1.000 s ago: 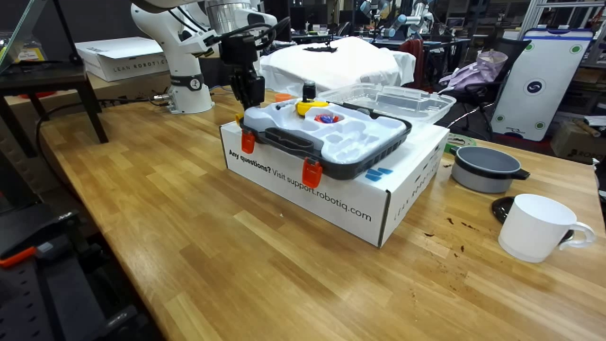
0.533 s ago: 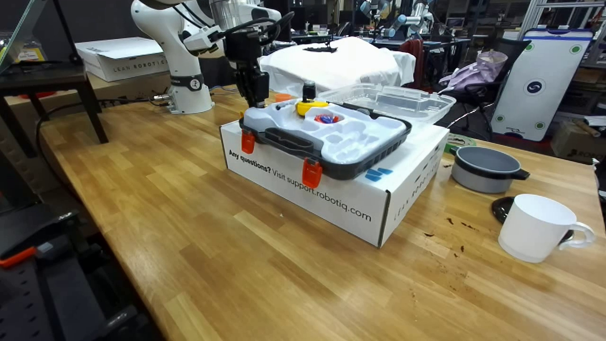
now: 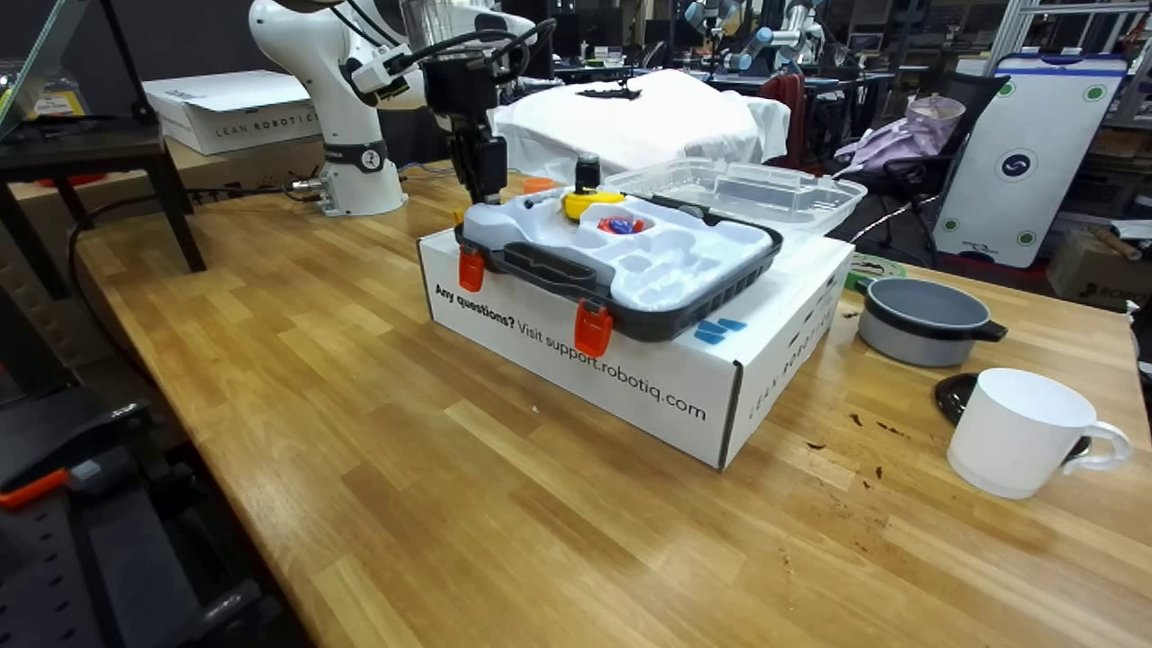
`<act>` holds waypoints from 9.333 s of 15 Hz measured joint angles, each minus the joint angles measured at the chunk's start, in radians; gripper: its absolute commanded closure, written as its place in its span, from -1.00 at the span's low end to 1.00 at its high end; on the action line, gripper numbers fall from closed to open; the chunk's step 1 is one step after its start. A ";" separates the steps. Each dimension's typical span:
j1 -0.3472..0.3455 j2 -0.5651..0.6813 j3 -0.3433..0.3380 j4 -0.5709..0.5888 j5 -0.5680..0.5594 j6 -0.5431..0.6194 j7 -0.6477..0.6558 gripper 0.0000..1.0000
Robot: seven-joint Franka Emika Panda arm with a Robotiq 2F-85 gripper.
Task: Turn the yellow object clockwise
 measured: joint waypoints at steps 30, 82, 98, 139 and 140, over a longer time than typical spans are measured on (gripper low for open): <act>0.037 0.003 0.005 0.066 0.033 -0.131 0.235 0.84; 0.019 0.030 -0.024 0.108 0.260 -0.204 0.906 0.84; 0.016 0.031 -0.023 0.107 0.262 -0.204 0.906 0.84; 0.003 -0.140 0.005 -0.024 0.254 -0.201 0.875 -1.00; 0.003 -0.169 0.008 -0.050 0.256 -0.200 0.872 -1.00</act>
